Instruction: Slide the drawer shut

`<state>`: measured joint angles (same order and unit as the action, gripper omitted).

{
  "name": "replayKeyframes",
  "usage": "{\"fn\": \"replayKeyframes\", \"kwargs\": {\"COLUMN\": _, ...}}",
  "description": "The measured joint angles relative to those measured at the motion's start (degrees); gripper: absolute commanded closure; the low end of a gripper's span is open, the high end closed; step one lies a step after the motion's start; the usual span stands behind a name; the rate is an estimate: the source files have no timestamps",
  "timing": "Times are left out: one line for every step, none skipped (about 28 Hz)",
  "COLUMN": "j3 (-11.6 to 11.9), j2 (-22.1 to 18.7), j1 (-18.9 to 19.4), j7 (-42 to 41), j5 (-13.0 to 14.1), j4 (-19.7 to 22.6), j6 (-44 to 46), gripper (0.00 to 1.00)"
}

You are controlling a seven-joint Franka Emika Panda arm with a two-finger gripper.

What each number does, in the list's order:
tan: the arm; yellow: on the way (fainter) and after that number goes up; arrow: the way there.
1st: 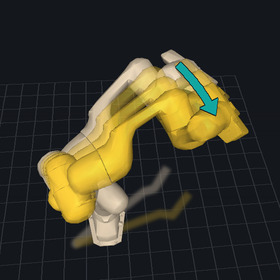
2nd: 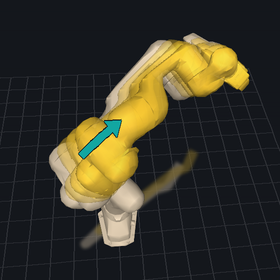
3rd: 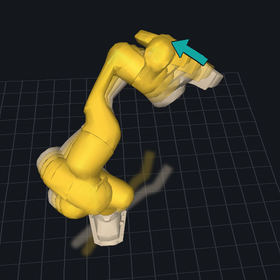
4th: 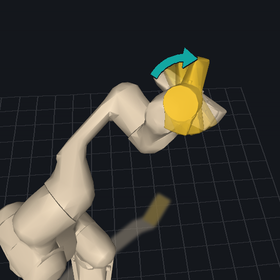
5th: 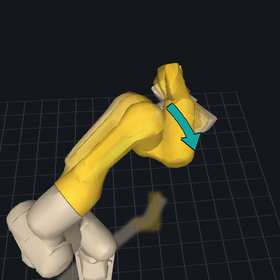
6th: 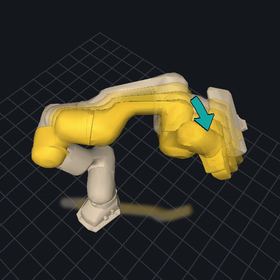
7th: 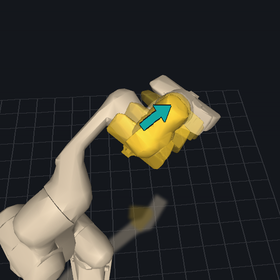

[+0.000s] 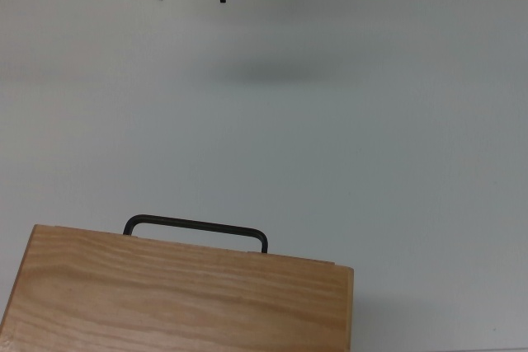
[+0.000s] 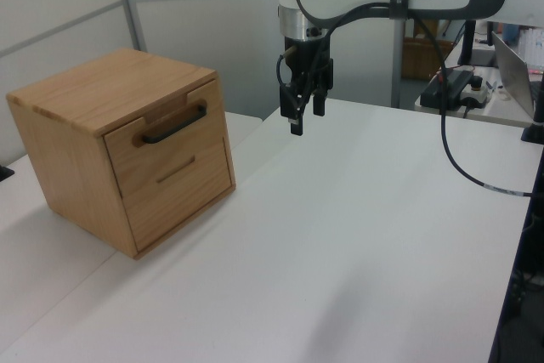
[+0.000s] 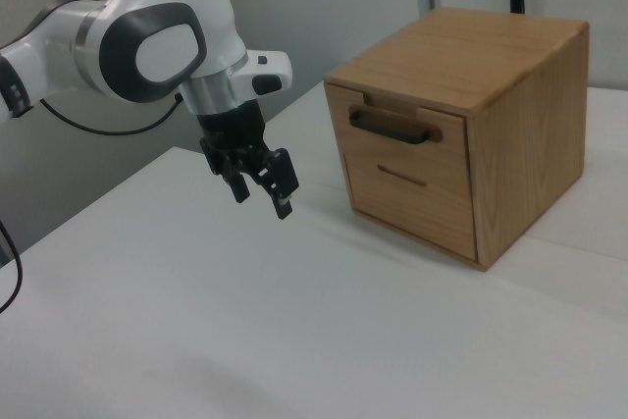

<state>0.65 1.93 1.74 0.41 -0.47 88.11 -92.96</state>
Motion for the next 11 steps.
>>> {"fn": "replayKeyframes", "kwargs": {"j3": 0.0, "j2": 0.0, "j1": 0.0, "j7": 0.0, "j5": 0.0, "j4": 0.0, "j6": 0.0, "gripper": 0.0}}
{"fn": "replayKeyframes", "kwargs": {"j3": 0.0, "j2": 0.0, "j1": 0.0, "j7": 0.0, "j5": 0.0, "j4": 0.0, "j6": 0.1, "gripper": 0.0}}
{"fn": "replayKeyframes", "kwargs": {"j3": 0.0, "j2": 0.0, "j1": 0.0, "j7": 0.0, "j5": 0.0, "j4": 0.0, "j6": 0.1, "gripper": 0.0}}
{"fn": "replayKeyframes", "kwargs": {"j3": 0.0, "j2": 0.0, "j1": 0.0, "j7": 0.0, "j5": 0.0, "j4": 0.0, "j6": 0.1, "gripper": 0.0}}
{"fn": "replayKeyframes", "kwargs": {"j3": 0.0, "j2": 0.0, "j1": 0.0, "j7": 0.1, "j5": 0.0, "j4": 0.0, "j6": 0.1, "gripper": 0.0}}
{"fn": "replayKeyframes", "kwargs": {"j3": 0.0, "j2": 0.0, "j1": 0.0, "j7": 0.3, "j5": 0.0, "j4": 0.0, "j6": 0.1, "gripper": 0.0}}
{"fn": "replayKeyframes", "kwargs": {"j3": 0.0, "j2": 0.0, "j1": 0.0, "j7": 0.6, "j5": 0.0, "j4": 0.0, "j6": 0.1, "gripper": 0.0}}
{"fn": "replayKeyframes", "kwargs": {"j3": 0.0, "j2": 0.0, "j1": 0.0, "j7": 0.9, "j5": 0.0, "j4": 0.0, "j6": 0.1, "gripper": 0.0}}
{"fn": "replayKeyframes", "kwargs": {"j3": 0.0, "j2": 0.0, "j1": 0.0, "j7": 1.1, "j5": 0.0, "j4": 0.0, "j6": 0.1, "gripper": 0.0}}
{"fn": "replayKeyframes", "kwargs": {"j3": 0.0, "j2": 0.0, "j1": 0.0, "j7": 1.2, "j5": 0.0, "j4": 0.0, "j6": 0.1, "gripper": 0.0}}
{"fn": "replayKeyframes", "kwargs": {"j3": 0.0, "j2": 0.0, "j1": 0.0, "j7": 1.2, "j5": 0.0, "j4": 0.0, "j6": 0.1, "gripper": 0.0}}
